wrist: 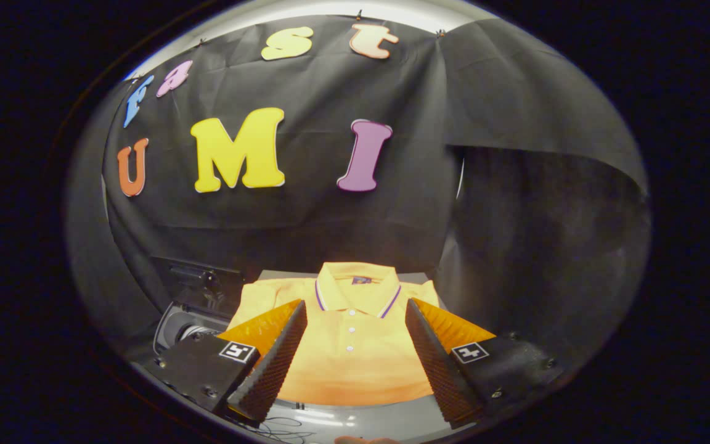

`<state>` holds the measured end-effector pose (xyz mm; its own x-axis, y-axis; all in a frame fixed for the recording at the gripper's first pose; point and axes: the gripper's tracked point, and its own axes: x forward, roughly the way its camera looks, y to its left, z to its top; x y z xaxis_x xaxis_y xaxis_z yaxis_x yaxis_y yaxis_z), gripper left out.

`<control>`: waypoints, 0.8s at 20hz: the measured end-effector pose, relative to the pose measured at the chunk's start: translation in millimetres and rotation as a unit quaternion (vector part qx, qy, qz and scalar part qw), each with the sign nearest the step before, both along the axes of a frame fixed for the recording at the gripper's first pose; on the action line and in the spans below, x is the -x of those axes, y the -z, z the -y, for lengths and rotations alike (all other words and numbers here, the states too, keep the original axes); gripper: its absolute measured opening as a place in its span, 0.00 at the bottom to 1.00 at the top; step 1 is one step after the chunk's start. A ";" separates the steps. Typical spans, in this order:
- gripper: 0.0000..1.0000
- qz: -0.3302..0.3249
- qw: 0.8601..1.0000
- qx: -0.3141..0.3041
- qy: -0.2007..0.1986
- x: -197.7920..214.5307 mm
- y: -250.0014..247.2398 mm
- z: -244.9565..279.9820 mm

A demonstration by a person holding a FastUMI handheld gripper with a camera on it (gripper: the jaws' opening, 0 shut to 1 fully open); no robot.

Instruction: Put the clothes into the washing machine and then close the washing machine lid.

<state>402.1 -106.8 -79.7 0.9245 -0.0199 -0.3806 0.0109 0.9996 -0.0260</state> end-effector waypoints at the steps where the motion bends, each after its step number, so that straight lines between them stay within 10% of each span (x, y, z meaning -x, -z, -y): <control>1: 1.00 -0.013 1.000 0.000 0.001 -11.1 8.4 0.6; 16: 1.00 -0.189 0.982 -0.009 0.000 -79.1 122.1 1.9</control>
<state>481.2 -108.7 -201.8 0.7167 -0.0101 -0.6974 0.0034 0.9999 -0.0110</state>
